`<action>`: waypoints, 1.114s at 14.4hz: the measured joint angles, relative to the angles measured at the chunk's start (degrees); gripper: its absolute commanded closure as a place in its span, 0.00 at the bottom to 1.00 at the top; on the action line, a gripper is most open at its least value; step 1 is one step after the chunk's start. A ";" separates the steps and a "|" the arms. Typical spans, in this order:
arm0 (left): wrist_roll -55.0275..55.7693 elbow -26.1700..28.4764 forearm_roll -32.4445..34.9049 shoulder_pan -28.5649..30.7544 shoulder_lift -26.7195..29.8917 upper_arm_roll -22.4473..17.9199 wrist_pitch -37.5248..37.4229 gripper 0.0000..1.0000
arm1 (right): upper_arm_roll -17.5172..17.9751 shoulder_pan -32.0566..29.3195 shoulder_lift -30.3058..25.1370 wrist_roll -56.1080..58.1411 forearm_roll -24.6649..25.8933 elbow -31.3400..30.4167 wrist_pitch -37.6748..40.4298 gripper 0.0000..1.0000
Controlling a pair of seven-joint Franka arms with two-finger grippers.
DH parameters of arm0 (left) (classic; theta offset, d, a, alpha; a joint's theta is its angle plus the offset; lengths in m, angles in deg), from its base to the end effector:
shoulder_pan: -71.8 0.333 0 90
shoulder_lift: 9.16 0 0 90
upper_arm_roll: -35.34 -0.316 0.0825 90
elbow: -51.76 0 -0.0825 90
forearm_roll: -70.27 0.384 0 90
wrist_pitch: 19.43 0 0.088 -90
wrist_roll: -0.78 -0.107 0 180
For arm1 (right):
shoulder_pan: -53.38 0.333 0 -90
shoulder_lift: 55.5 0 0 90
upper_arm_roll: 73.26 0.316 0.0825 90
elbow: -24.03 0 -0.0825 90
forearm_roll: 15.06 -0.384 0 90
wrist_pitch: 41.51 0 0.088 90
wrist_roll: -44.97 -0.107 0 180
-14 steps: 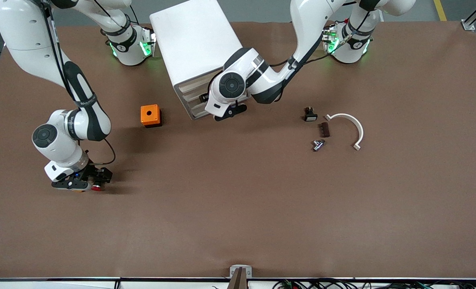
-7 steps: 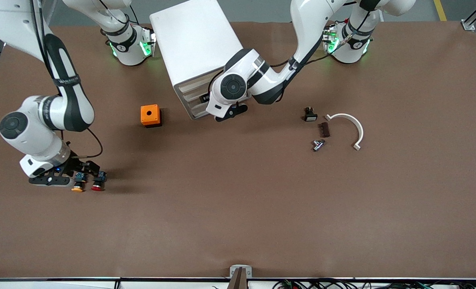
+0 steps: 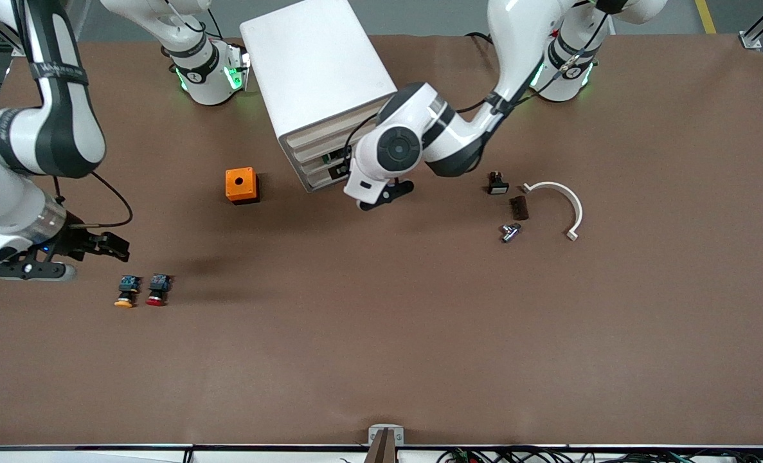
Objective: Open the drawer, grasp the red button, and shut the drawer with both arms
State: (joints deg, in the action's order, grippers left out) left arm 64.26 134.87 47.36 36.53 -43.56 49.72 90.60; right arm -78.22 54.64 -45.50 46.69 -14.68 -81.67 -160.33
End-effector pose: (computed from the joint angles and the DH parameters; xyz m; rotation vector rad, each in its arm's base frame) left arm 0.4571 -0.5323 0.3444 2.8014 0.6240 -0.7176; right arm 0.6104 -0.0375 0.4360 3.1167 -0.0464 0.0842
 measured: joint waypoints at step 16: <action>-39.15 -2.87 11.15 29.14 21.06 -0.42 -28.80 0.00 | 0.36 0.01 -9.61 0.78 -0.16 16.99 28.20 0.00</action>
State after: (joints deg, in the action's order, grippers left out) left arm 25.11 132.00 58.52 65.66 -22.50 49.30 61.80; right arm -77.87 54.66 -55.11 47.47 -14.84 -64.68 -132.12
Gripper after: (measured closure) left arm 0.000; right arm 0.000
